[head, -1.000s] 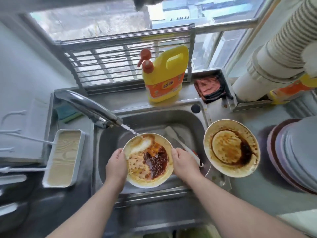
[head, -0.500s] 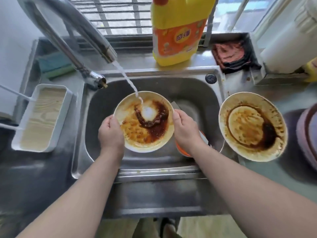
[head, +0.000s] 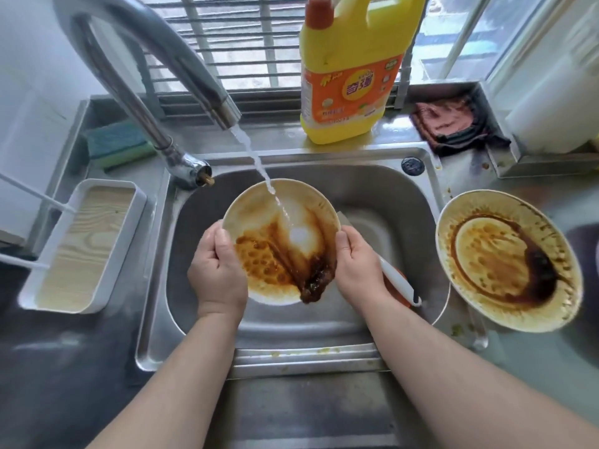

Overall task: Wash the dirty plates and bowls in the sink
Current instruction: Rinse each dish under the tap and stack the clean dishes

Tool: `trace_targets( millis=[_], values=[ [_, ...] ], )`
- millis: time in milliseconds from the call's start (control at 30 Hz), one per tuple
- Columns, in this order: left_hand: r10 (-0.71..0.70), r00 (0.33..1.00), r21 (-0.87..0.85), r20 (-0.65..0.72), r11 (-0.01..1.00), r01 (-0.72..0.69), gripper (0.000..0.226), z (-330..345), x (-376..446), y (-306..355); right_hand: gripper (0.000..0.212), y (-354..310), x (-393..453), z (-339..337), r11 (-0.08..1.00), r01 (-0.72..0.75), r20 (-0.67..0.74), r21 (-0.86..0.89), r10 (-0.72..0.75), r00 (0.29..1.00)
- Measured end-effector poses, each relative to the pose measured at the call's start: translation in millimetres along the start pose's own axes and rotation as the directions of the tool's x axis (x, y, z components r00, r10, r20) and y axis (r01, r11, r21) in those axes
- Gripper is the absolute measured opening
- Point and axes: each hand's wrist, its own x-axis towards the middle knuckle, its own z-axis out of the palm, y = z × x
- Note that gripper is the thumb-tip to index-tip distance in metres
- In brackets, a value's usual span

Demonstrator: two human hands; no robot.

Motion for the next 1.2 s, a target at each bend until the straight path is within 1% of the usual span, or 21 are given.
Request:
trace_targets(
  millis=[133, 233, 300, 367, 400, 467, 533, 567, 600, 667, 767, 867, 900, 967, 1000, 1067, 1133, 1200],
  values=[
    [0.118, 0.992, -0.057, -0.034, 0.991, -0.120, 0.038, 1, 1, -7, 0.028, 0, 2, 2, 0.995, -0.013, 0.028, 0.096, 0.011, 1.000],
    [0.134, 0.991, -0.068, -0.013, 0.989, -0.134, 0.035, 3, 0, -11, 0.024, -4, 0, -1, 0.988, -0.053, 0.049, 0.146, 0.046, 0.998],
    [0.058, 0.998, -0.095, 0.029, 0.994, -0.055, 0.031, 4, 0, -11, 0.024, -4, 0, -5, 0.992, -0.015, -0.009, 0.126, 0.016, 1.000],
    [-0.068, 0.990, -0.088, 0.121, 0.993, 0.079, 0.034, 5, 1, -12, 0.023, -2, 2, -10, 0.997, 0.066, -0.119, 0.049, -0.060, 0.991],
    [-0.144, 0.975, -0.065, 0.170, 0.985, 0.157, 0.035, 5, 2, -11, 0.024, -1, 3, -12, 0.993, 0.114, -0.171, -0.001, -0.113, 0.979],
    [-0.329, 0.910, -0.069, 0.251, 0.932, 0.356, 0.031, 7, 5, -8, 0.027, -2, 4, -14, 0.969, 0.229, -0.248, -0.090, -0.244, 0.937],
    [-0.496, 0.800, -0.096, 0.338, 0.827, 0.553, 0.028, 11, 6, -3, 0.033, -5, 2, -13, 0.927, 0.335, -0.294, -0.170, -0.373, 0.880],
    [-0.543, 0.751, -0.087, 0.375, 0.786, 0.612, 0.027, 13, 6, -3, 0.035, -5, 1, -13, 0.909, 0.367, -0.308, -0.197, -0.413, 0.857],
    [-0.574, 0.712, -0.068, 0.405, 0.757, 0.650, 0.027, 14, 5, -3, 0.036, -7, -1, -12, 0.899, 0.382, -0.320, -0.212, -0.434, 0.842],
    [-0.611, 0.664, -0.013, 0.431, 0.731, 0.682, 0.030, 16, 3, -5, 0.036, -12, -6, -13, 0.906, 0.361, -0.338, -0.222, -0.419, 0.843],
    [-0.630, 0.635, 0.102, 0.447, 0.742, 0.663, 0.034, 18, 2, -9, 0.038, -18, -10, -21, 0.952, 0.222, -0.328, -0.210, -0.282, 0.902],
    [-0.632, 0.655, 0.166, 0.414, 0.760, 0.628, 0.037, 18, 3, -11, 0.037, -16, -6, -30, 0.981, -0.020, -0.249, -0.191, -0.028, 0.968],
    [-0.631, 0.666, 0.183, 0.398, 0.766, 0.616, 0.038, 18, 4, -12, 0.037, -14, -4, -31, 0.975, -0.090, -0.216, -0.205, 0.044, 0.975],
    [-0.632, 0.692, 0.210, 0.349, 0.772, 0.600, 0.039, 16, 8, -14, 0.038, -10, 1, -31, 0.950, -0.176, -0.159, -0.258, 0.138, 0.978],
    [-0.628, 0.710, 0.205, 0.318, 0.777, 0.595, 0.039, 16, 9, -15, 0.038, -9, 2, -31, 0.940, -0.201, -0.133, -0.277, 0.170, 0.976],
    [-0.585, 0.771, 0.195, 0.253, 0.811, 0.551, 0.042, 14, 11, -14, 0.038, -8, 4, -29, 0.916, -0.238, -0.067, -0.322, 0.229, 0.971],
    [-0.481, 0.849, 0.195, 0.219, 0.874, 0.445, 0.045, 11, 10, -12, 0.036, -8, 4, -26, 0.888, -0.238, -0.002, -0.394, 0.259, 0.966],
    [-0.335, 0.920, 0.181, 0.205, 0.936, 0.301, 0.042, 8, 6, -9, 0.034, -7, 4, -23, 0.878, -0.219, 0.022, -0.425, 0.252, 0.967]
  ],
)
